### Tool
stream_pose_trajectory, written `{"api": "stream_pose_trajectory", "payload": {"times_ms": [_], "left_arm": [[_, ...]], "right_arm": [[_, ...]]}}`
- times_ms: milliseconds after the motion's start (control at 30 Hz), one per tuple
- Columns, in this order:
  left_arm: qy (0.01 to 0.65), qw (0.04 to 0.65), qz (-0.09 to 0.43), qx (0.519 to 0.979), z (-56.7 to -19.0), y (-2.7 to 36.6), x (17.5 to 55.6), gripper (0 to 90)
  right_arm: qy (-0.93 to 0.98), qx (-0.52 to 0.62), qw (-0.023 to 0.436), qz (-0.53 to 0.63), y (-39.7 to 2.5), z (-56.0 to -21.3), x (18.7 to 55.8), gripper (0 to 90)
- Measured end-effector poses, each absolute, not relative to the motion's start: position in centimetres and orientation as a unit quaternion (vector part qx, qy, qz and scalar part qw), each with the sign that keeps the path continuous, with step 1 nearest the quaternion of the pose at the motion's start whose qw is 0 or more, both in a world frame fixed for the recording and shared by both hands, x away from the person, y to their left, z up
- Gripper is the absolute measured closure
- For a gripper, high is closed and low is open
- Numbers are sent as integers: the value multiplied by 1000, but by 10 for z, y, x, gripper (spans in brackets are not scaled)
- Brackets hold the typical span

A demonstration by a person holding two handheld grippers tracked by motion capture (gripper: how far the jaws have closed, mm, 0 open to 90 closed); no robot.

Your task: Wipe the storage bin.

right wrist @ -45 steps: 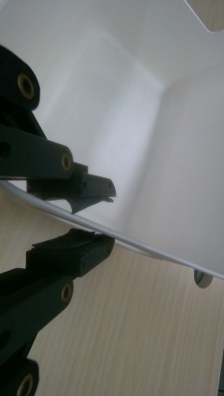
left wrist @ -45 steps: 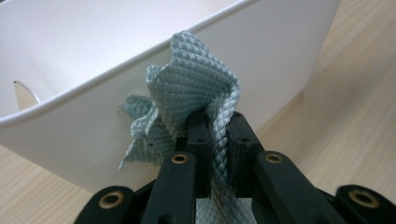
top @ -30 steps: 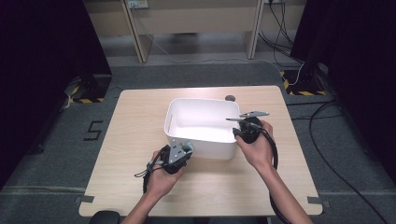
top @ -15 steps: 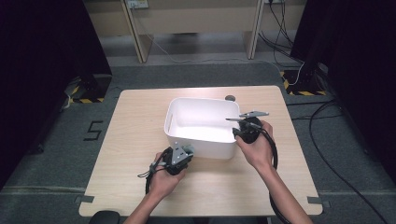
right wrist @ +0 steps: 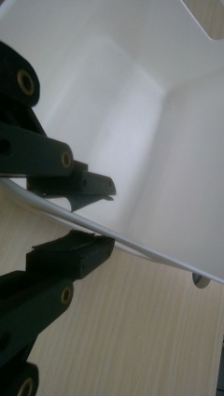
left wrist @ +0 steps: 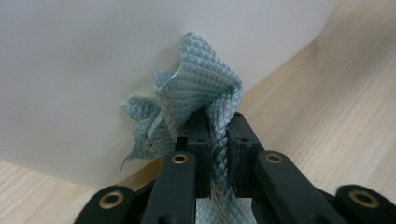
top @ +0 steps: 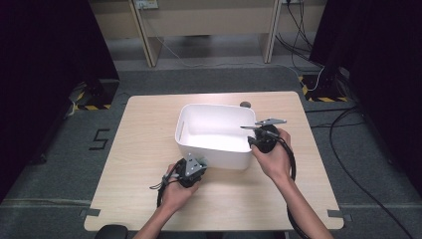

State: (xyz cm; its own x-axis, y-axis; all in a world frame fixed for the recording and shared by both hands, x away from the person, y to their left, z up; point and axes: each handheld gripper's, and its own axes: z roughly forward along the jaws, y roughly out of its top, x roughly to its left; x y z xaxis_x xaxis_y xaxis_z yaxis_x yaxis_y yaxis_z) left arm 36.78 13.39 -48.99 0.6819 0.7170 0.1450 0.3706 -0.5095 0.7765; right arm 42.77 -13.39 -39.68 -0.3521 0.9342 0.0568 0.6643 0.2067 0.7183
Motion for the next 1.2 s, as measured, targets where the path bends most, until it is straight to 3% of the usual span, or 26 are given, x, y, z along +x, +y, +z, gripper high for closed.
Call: {"api": "stream_pose_trajectory", "payload": {"times_ms": [1200], "left_arm": [[322, 386, 221, 836, -482, 121, 367, 819]], "right_arm": [[749, 534, 199, 337, -135, -397, 429, 703]]}}
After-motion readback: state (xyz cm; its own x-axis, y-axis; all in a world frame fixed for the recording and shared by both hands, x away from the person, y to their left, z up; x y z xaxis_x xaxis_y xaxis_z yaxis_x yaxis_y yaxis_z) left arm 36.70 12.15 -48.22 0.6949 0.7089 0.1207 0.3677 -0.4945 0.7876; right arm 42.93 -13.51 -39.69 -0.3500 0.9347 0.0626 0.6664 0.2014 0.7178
